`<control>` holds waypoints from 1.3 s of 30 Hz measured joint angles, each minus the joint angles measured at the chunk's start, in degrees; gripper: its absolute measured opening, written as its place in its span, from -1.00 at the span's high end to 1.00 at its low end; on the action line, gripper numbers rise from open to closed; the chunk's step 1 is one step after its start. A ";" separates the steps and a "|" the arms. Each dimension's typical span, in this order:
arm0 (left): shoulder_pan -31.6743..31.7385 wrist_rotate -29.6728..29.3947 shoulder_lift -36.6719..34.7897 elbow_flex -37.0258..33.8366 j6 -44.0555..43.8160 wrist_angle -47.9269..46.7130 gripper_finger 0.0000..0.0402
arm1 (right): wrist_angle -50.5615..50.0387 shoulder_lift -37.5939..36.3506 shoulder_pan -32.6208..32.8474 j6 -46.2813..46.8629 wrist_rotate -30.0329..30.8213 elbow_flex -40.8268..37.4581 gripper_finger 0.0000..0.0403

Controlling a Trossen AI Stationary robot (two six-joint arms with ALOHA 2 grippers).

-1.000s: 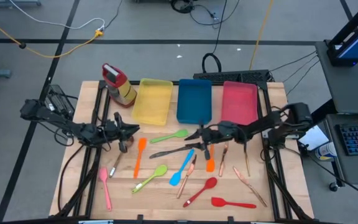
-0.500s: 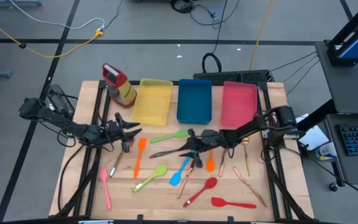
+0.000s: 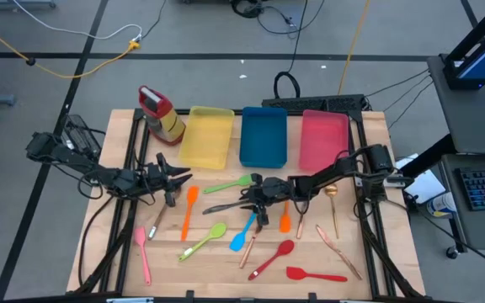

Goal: Pick & Place Kitchen Items
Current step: Put the black knife into the yellow bin

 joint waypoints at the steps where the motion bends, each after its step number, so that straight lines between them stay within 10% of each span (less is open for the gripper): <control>1: 0.00 0.00 0.00 0.00 0.00 -0.02 0.51 | -0.76 0.00 0.00 -0.33 -0.02 0.00 0.20; 39: 0.00 -0.07 0.00 0.04 -0.63 -0.98 0.52 | -3.49 6.03 -2.67 3.85 2.98 0.96 0.18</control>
